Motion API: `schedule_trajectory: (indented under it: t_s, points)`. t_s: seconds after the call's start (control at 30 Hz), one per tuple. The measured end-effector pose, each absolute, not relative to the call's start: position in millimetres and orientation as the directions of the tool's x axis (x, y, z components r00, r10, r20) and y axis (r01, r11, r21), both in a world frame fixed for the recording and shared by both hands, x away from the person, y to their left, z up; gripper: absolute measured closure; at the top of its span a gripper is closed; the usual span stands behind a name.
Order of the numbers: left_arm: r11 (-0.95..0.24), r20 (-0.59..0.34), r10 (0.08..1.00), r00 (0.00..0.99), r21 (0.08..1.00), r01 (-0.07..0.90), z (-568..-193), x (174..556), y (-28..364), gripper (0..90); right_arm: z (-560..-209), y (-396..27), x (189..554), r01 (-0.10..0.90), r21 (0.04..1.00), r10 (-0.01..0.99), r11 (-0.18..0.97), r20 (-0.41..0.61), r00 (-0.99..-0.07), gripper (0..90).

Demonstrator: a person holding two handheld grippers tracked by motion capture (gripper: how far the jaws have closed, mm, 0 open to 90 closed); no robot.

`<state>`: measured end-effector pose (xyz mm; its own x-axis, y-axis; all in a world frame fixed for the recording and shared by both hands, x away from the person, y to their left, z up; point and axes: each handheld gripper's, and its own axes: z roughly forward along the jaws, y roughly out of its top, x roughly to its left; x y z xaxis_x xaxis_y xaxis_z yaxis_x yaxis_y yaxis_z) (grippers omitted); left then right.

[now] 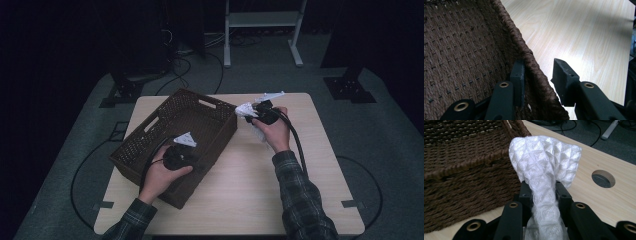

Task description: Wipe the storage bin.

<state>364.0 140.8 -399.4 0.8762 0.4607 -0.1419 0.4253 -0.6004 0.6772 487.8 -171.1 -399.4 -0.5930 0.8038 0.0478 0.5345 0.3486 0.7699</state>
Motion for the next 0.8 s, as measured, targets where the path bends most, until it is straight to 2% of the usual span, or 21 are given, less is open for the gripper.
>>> schedule_trajectory:
  t_s: [0.8]
  points:
    - [-0.599, -0.146, 0.458, 0.877, 0.679, 0.426, -399.7, 364.5, 140.8, 61.1, -421.7, -157.6, 500.1, 0.571, 0.723, 0.791, 0.389, 0.055, -0.609, 72.4]
